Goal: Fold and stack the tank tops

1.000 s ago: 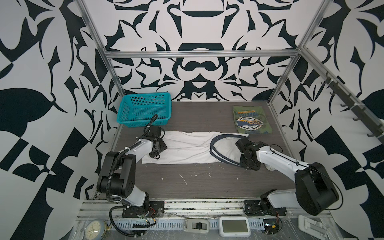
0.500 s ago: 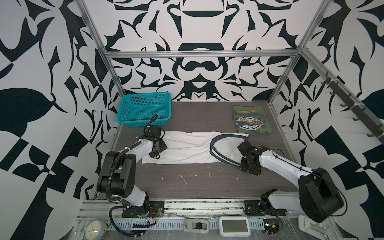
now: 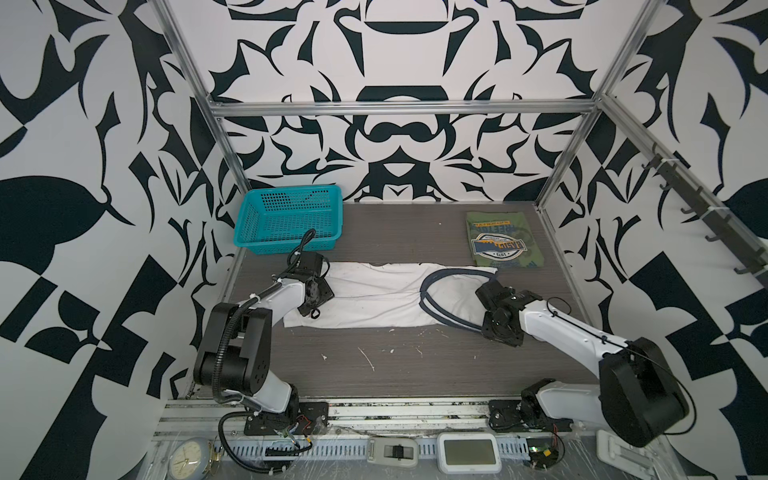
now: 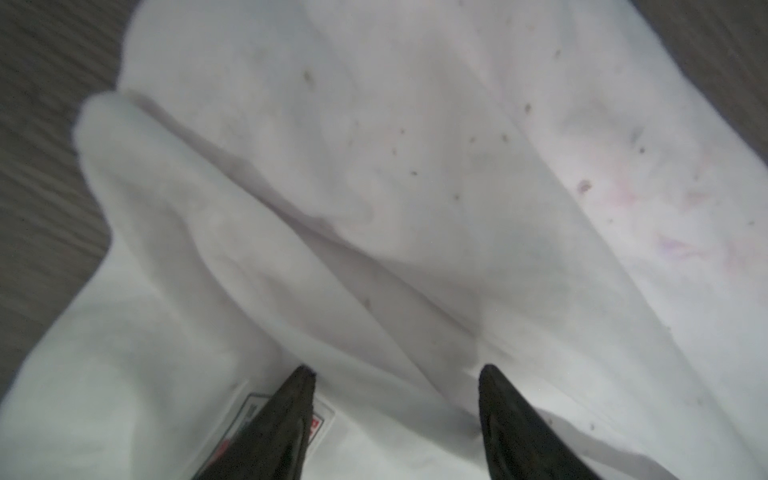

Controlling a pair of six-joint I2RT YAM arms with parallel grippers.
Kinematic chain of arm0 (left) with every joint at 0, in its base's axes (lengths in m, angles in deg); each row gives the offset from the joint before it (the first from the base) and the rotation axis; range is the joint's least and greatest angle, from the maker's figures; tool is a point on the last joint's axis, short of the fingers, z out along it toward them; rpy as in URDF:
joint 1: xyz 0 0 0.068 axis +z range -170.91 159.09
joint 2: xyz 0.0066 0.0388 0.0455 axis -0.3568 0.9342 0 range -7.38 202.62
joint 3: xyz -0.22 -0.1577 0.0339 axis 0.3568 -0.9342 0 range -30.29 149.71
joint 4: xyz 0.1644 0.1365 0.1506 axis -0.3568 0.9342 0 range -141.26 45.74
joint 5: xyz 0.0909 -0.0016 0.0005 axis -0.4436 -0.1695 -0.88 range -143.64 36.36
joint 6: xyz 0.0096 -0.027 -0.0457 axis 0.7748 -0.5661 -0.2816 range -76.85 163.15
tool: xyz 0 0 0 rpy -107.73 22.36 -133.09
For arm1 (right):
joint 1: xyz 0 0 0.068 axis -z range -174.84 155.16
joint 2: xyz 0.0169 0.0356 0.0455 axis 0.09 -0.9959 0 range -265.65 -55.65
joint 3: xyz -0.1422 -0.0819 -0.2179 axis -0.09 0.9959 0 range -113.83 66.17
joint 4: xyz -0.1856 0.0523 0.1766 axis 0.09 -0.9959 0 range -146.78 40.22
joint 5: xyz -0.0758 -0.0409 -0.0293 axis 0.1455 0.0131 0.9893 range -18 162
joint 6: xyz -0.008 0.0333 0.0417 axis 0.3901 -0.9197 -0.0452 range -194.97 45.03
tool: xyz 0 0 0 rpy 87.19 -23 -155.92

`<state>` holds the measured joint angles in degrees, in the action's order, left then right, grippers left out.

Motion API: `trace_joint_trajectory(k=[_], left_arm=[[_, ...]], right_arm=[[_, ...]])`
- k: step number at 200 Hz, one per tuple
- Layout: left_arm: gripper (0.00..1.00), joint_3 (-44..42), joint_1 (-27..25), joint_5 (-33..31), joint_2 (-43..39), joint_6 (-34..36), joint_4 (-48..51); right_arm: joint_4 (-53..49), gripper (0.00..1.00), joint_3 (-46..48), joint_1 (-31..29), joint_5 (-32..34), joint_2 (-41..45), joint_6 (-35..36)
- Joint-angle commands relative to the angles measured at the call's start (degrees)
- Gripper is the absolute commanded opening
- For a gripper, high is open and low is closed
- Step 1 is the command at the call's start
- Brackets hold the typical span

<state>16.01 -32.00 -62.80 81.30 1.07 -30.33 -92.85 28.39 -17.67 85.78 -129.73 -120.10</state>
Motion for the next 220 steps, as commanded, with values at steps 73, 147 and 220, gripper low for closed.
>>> trace_joint_trajectory(k=[73,147,220], left_arm=[[0.66,-2.0,0.7,-1.5,0.5,0.4,0.2],[0.66,-2.5,0.8,-2.9,-0.2,0.5,-0.2],[0.67,-3.6,2.6,-4.7,-0.2,-0.2,-1.0]], right_arm=[[1.0,0.21,-1.6,1.0,4.2,-3.0,1.0],[-4.9,0.02,-11.5,3.8,6.3,-5.6,7.9],[-5.2,0.01,-20.4,10.1,3.8,-16.2,15.1]])
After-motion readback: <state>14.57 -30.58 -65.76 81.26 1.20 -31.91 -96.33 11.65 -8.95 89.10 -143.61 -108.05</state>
